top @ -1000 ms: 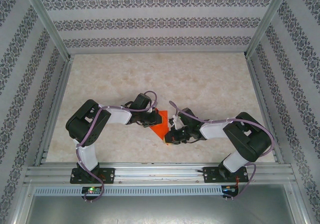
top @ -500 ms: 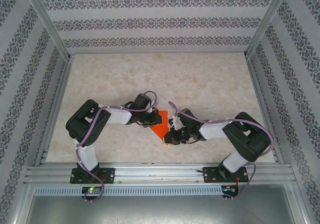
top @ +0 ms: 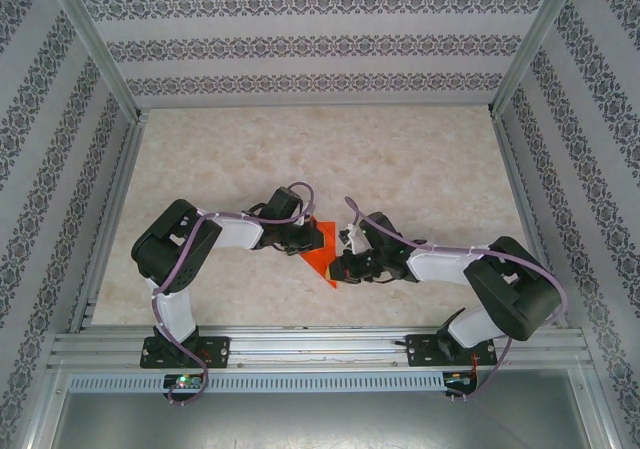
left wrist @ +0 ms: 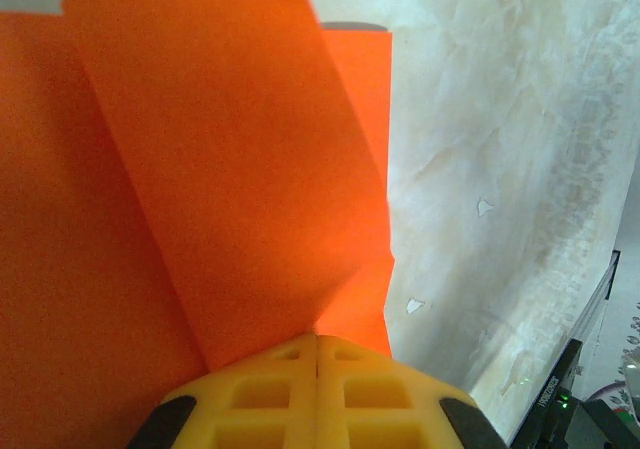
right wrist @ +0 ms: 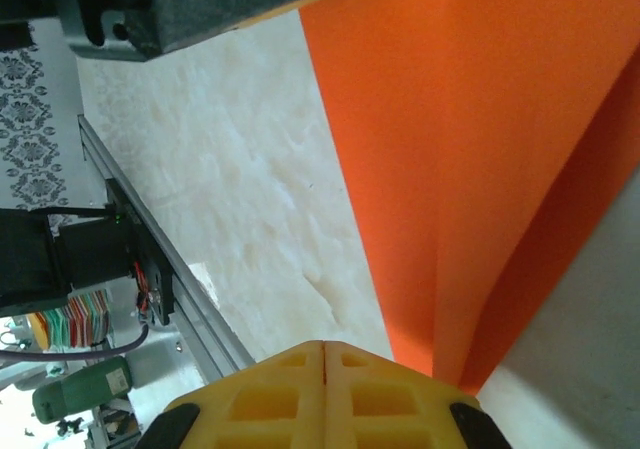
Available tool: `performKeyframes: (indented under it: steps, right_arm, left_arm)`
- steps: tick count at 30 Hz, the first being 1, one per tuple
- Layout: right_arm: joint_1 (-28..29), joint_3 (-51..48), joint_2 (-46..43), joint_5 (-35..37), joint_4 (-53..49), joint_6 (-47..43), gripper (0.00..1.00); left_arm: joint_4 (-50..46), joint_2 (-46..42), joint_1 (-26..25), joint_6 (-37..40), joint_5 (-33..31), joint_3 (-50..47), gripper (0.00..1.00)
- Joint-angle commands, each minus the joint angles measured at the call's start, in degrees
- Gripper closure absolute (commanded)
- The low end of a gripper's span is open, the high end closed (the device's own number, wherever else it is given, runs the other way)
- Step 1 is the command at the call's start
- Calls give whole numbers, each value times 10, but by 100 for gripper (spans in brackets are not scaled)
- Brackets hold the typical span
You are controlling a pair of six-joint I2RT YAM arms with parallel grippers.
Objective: Fold a paper plane with a square sheet of paper (fold left side to right side)
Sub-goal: Fourth fold the wing at the center of the table.
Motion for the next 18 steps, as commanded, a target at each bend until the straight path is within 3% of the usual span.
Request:
performKeyframes:
  steps: [1,18]
  right_arm:
    - [-3,22,21,12,7,-3,100]
    - [-4,59,87,50,29,-14,100]
  left_arm:
    - [-46,16,3,6,-27,-26,100]
    - [-44,14,3,4,-27,-28,100]
